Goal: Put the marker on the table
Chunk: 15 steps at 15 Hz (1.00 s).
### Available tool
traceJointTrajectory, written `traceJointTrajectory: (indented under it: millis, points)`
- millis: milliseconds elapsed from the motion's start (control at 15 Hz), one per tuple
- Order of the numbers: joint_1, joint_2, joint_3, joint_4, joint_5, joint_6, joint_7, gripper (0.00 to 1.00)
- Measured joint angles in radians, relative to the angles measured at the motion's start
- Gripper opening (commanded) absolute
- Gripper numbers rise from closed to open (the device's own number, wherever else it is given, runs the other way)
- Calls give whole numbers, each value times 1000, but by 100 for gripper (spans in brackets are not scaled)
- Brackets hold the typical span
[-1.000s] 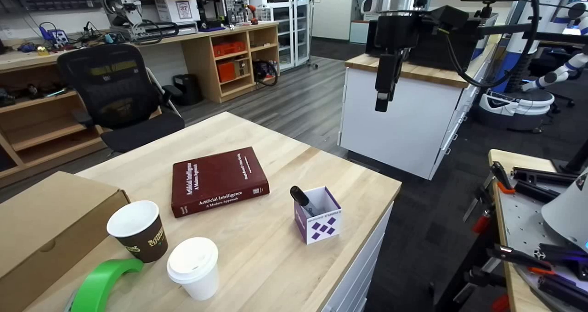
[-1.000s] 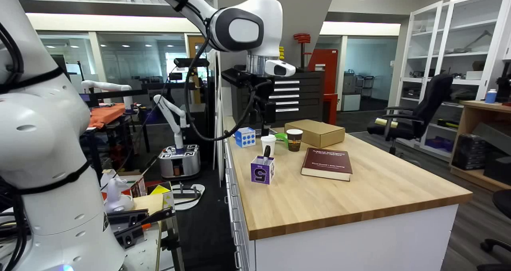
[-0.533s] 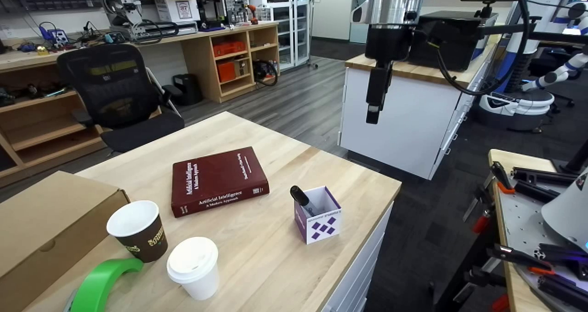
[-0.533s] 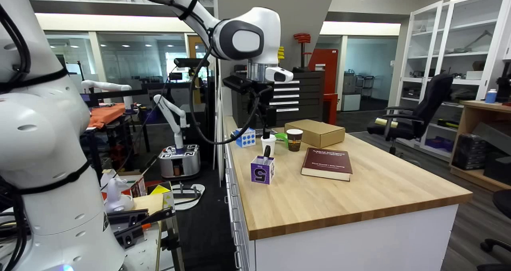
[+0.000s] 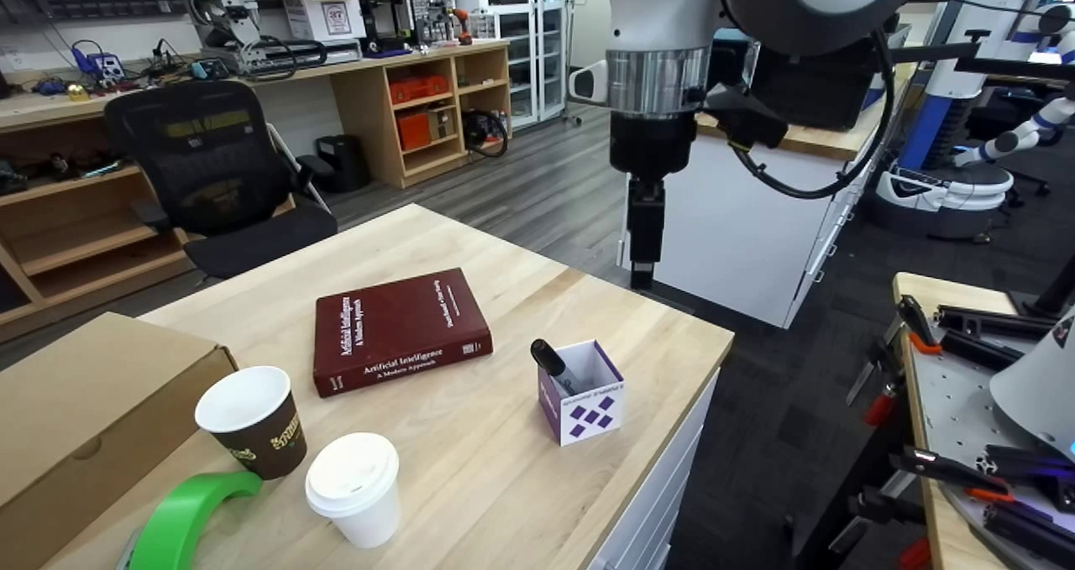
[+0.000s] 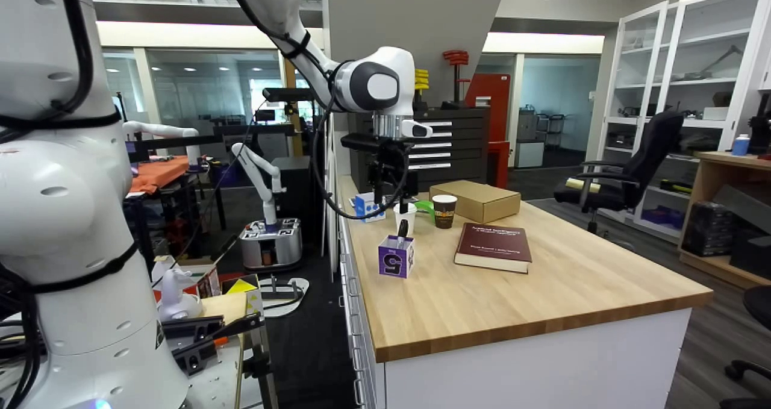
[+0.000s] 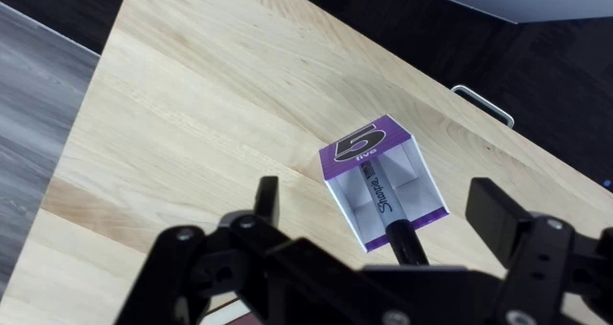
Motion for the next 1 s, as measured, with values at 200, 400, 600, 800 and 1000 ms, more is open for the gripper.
traceJointTrajectory:
  millis: [200,400,600,800,1000]
  points:
    - [31,63,17,56,-79,1,0,100]
    - [52,110,26,97,-110,13,-3,100]
    - [59,126,28,115,-114,14,-6,100]
    - [59,126,28,117,-114,14,-11,100]
    - [59,130,28,116,-113,19,-18,100]
